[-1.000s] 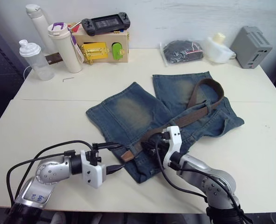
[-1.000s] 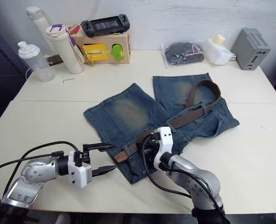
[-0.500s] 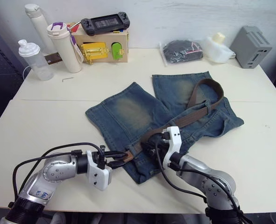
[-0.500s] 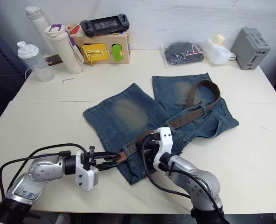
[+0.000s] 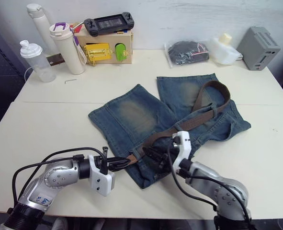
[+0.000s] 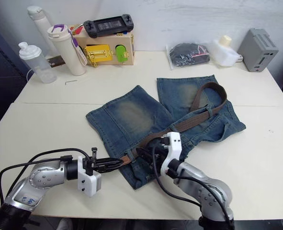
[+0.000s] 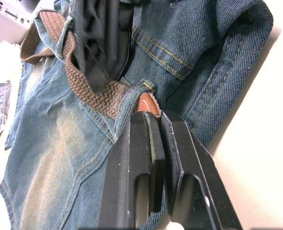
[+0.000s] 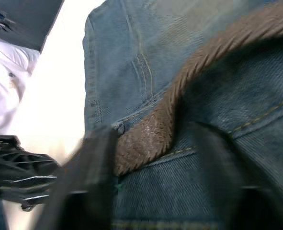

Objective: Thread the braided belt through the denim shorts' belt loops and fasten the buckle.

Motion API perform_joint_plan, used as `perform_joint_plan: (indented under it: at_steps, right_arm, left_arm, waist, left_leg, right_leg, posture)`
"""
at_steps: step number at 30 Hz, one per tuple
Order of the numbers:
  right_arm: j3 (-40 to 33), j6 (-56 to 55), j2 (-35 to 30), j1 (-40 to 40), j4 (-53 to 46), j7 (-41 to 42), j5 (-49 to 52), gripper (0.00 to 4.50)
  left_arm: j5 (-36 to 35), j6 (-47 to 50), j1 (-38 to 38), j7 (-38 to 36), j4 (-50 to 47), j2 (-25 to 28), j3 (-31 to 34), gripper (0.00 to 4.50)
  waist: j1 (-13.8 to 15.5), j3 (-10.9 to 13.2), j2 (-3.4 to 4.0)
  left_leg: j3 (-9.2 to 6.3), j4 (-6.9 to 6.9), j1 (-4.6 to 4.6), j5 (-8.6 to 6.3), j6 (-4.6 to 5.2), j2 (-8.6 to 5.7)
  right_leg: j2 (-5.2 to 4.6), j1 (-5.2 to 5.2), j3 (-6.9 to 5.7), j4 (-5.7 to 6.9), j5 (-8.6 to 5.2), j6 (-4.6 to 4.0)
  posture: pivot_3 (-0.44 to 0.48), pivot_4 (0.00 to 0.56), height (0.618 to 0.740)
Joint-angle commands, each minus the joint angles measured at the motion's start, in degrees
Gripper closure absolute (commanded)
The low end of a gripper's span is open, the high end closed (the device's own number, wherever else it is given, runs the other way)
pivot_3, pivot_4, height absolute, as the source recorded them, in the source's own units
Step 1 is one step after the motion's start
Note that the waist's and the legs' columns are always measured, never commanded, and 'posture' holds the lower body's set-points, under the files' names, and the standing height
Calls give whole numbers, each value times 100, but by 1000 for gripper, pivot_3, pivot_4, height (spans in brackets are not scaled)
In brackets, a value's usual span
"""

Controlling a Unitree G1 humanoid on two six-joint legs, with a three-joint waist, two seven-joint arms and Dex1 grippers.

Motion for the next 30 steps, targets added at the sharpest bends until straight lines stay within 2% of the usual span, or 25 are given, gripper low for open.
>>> perform_joint_plan:
  at_steps: [1, 3, 7, 11, 14, 17, 21, 24, 26, 30]
  right_arm:
    - [-512, 106, -687, 16, -527, 229, 448, 393]
    - [-577, 106, -1128, 92, -629, 394, 425, 613]
    - [-347, 25, -1808, 199, -609, 634, 15, 2513]
    - [441, -531, -2353, 281, -245, 710, -1359, 4427]
    - [889, -730, -2509, 351, -122, 766, -1948, 4427]
    - [1051, -738, -2363, 407, -52, 824, -2060, 4427]
    - [1014, -592, -2034, 353, -72, 869, -1945, 4427]
    - [937, -405, -1885, 291, -114, 870, -1878, 4427]
    - [912, -326, -1827, 260, -151, 888, -1872, 4427]
    - [821, -168, -1619, 196, -255, 903, -1757, 4427]
  left_arm:
    - [17, -31, 83, 78, -124, 59, 19, 4500]
    - [15, -45, 105, 95, -120, 68, 19, 4500]
    - [12, -48, 119, 118, -121, 76, 8, 4500]
    - [-66, -26, 272, 152, -153, 115, 87, 4500]
    - [-219, -162, 580, 122, -153, 329, 262, 4500]
    - [-416, -581, 1021, 78, 96, 718, 531, 4500]
    - [-645, -2026, 1581, -50, 1365, 1561, 849, 4500]
    - [-656, -3626, 2120, -8, 2931, 2312, 1040, 4500]
    - [-309, -4633, 2299, 73, 4260, 2780, 1167, 4500]
    - [549, -5546, 2201, 272, 6506, 3518, 1455, 4500]
  waist:
    - [11, 3, 5]
    - [11, 3, 5]
    - [-5, 4, 6]
    - [6, 4, 6]
    - [-6, -3, -4]
    - [-17, -20, -32]
    - [-10, -49, -70]
    - [-47, -55, -78]
    - [-66, -55, -74]
    - [-119, -59, -79]
  left_leg:
    - [-1, 2, -1, 0, 1, -1]
    - [0, 1, -3, -1, 3, -3]
    - [3, -2, -3, -1, 2, 0]
    - [7, 1, -4, -1, 3, 1]
    - [7, 1, -2, -1, 3, 2]
    - [7, 0, 6, -1, 2, 8]
    - [5, 0, 15, 0, 1, 10]
    - [7, -8, 18, -2, -8, 16]
    - [7, -17, 22, -4, -10, 21]
    - [8, -24, 27, -7, -14, 27]
  right_leg:
    - [-1, 0, 0, -1, 0, 0]
    - [-2, 2, 0, -7, 0, 0]
    - [1, 3, -2, -10, 0, 0]
    - [1, 4, -1, -10, 0, 0]
    - [1, 5, -2, -11, 0, 0]
    - [3, 9, -4, -18, 0, 0]
    - [3, 15, -2, -28, -1, -1]
    - [6, 13, -6, -34, -11, -20]
    - [9, 11, -9, -33, -13, -24]
    - [14, 5, -20, -21, -21, -40]
  posture:
    - [0, 150, 740]
    - [0, 150, 740]
    - [0, 150, 740]
    - [0, 150, 740]
    - [0, 150, 740]
    - [0, 150, 740]
    - [0, 150, 740]
    - [0, 150, 740]
    - [0, 150, 740]
    - [0, 150, 740]
